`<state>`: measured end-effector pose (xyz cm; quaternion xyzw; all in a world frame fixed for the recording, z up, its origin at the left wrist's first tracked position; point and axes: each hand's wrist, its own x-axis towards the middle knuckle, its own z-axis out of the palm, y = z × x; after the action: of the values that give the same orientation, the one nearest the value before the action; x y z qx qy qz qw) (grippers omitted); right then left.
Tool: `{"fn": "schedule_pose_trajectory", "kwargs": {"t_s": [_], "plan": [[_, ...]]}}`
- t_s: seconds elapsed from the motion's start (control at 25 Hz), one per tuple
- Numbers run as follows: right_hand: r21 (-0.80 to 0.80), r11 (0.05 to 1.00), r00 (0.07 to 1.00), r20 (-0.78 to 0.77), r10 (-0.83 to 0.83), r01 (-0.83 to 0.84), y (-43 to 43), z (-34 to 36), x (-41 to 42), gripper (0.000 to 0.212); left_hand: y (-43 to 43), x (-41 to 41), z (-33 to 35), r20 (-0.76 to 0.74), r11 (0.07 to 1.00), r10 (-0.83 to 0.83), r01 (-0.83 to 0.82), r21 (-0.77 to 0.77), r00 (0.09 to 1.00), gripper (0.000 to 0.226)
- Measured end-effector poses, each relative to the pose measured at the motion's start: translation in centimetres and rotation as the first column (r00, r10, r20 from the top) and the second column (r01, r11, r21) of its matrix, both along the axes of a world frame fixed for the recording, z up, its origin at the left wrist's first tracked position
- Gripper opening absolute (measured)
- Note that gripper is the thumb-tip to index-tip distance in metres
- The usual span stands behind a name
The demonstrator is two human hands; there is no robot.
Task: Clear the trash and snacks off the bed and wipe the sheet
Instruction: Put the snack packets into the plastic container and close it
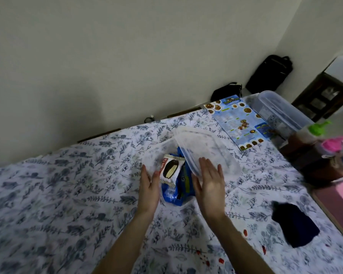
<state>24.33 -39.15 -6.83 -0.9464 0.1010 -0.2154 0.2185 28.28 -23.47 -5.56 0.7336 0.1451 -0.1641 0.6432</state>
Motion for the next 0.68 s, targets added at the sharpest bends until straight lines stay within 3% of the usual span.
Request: {"fn": "schedule_pose_trajectory", "kwargs": {"t_s": [0.16, 0.32, 0.48, 0.6, 0.68], "plan": [[-0.12, 0.982, 0.988, 0.015, 0.152, -0.149, 4.3, -1.0, -1.3, 0.057, 0.3, 0.6, 0.5, -0.059, 0.999, 0.036, -0.037, -0.023, 0.998, 0.063], [-0.22, 0.923, 0.949, -0.08, 0.305, -0.316, 6.0, -2.3, -3.1, 0.069, 1.4, 1.4, 0.4, -0.072, 1.0, 0.025, -0.025, 0.008, 0.997, 0.072], [-0.183, 0.906, 0.924, -0.051, 0.378, -0.381, 4.2, -2.2, -3.4, 0.047, 1.3, 1.6, 0.5, 0.03, 0.969, -0.088, 0.079, 0.234, 0.996, 0.075], [-0.107, 0.881, 0.886, -0.005, 0.463, -0.461, 2.5, -1.0, -3.4, 0.042, 1.0, 1.4, -0.2, 0.081, 0.936, -0.158, 0.123, 0.331, 0.984, 0.071], [-0.061, 0.942, 0.944, -0.004, 0.331, -0.33, 0.3, -0.2, -2.2, 0.042, 0.9, 1.2, -0.3, 0.106, 0.91, -0.195, 0.139, 0.39, 0.975, 0.064]]}}
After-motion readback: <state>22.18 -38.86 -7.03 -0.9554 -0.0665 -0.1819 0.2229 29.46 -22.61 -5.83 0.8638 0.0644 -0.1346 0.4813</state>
